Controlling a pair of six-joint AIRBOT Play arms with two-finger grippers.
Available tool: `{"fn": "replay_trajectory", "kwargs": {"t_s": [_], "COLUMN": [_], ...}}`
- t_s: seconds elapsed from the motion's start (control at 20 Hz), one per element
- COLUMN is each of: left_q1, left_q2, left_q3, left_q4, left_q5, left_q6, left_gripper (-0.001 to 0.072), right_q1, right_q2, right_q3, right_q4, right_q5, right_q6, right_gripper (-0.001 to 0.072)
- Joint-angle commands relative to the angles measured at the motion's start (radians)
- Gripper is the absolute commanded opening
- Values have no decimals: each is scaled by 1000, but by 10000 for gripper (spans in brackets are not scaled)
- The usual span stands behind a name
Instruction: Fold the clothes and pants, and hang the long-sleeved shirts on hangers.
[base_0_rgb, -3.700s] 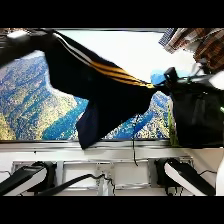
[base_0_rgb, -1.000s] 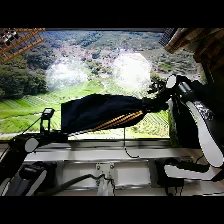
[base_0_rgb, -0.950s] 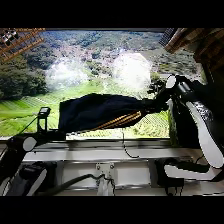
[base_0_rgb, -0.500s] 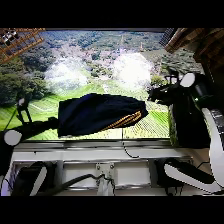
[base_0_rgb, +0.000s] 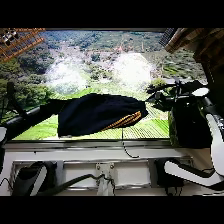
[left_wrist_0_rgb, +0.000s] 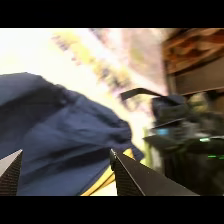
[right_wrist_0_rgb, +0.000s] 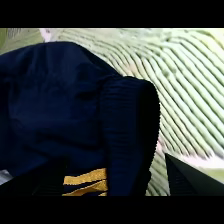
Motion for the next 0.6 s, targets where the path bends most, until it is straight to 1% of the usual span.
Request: {"fn": "replay_trajectory", "kwargs": {"t_s": [0.0,0.1,0.2,0.4,0.45,0.55], "left_q1": [1,-2,-14,-77,-101,-150], "left_q2": [0,-1,-10,-97,-123,-167], "left_q3": [3,3,3,4,4,4], "left_q4": [-92,-92,-96,-119,-143,-229], "left_q5": [4,8,26,53,60,74], "left_q6": [47,67,67,68,87,160], "left_gripper": [570,570,570,570,570,569], "right_q1": [-13,-13,-13,52,82,144], "right_q2": [-74,-103,-129,-167,-182,-207], "right_q3": [-35,-35,-35,-35,-35,-35], "right_q4": [82,62,60,64,65,90], "right_q5": [-1,-9,-11,-26,-43,-92], "right_q6": [-117,-118,-122,-137,-135,-138], "right_gripper": [704,704,704,704,704,703]}}
